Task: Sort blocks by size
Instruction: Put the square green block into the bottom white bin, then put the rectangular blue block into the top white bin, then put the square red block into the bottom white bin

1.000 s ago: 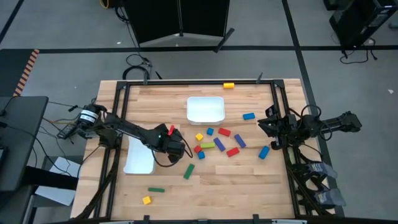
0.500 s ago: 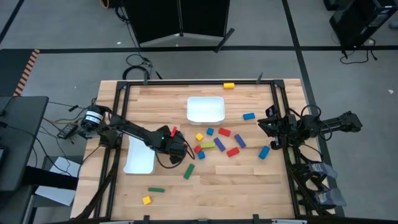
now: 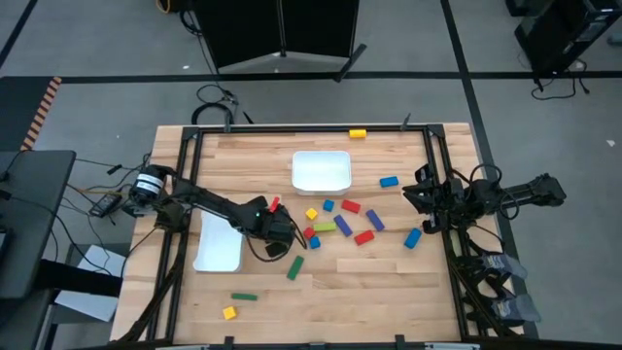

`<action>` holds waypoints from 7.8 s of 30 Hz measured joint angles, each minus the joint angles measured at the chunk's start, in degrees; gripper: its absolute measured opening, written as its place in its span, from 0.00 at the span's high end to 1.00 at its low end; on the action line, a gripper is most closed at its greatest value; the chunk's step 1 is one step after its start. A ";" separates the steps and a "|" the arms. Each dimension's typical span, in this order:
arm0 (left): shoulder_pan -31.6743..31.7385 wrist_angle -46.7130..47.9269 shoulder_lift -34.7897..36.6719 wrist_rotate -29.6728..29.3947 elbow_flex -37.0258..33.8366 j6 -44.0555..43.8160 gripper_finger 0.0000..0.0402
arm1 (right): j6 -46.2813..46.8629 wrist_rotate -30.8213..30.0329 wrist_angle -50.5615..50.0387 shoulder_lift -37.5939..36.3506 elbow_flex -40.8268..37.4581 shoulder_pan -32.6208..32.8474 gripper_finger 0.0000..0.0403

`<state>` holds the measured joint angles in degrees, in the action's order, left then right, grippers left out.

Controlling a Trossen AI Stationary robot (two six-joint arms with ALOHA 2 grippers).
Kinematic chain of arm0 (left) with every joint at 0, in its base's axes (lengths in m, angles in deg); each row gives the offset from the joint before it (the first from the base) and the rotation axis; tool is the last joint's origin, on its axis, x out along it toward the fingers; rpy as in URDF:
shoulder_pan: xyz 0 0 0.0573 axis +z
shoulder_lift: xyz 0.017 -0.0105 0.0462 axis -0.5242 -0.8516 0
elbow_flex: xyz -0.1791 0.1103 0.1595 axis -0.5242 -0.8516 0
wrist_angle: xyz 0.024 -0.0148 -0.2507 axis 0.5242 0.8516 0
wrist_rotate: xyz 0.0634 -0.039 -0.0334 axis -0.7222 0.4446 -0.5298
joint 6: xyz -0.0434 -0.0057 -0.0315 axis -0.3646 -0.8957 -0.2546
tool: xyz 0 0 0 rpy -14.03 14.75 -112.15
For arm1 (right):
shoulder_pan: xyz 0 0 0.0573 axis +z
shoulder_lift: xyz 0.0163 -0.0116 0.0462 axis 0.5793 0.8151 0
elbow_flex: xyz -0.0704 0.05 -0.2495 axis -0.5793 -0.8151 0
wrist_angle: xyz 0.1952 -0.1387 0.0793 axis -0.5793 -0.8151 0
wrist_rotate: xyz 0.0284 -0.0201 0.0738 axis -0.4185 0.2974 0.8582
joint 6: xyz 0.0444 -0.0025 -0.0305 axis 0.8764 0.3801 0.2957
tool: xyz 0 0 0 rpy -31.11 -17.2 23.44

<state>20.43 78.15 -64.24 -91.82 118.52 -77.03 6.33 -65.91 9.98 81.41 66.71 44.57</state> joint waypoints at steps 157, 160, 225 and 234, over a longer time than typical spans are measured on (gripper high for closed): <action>-7.52 6.44 12.50 -16.13 8.92 -14.35 0.20 | -2.85 13.52 -29.00 69.21 41.59 -32.23 0.20; -4.34 7.01 12.33 -13.68 8.92 -13.48 0.20 | -3.28 13.64 -27.78 65.96 41.59 -31.52 0.18; 14.44 11.81 -0.50 6.56 8.90 14.35 0.17 | -5.53 -4.96 -23.56 57.96 41.64 -1.51 0.21; 14.44 11.73 -0.47 7.00 8.90 11.62 0.17 | -5.42 -4.96 -23.61 57.96 41.64 -1.51 0.21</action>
<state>34.86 89.88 -64.72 -84.81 127.42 -65.41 0.91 -70.86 -13.62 139.38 108.35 43.06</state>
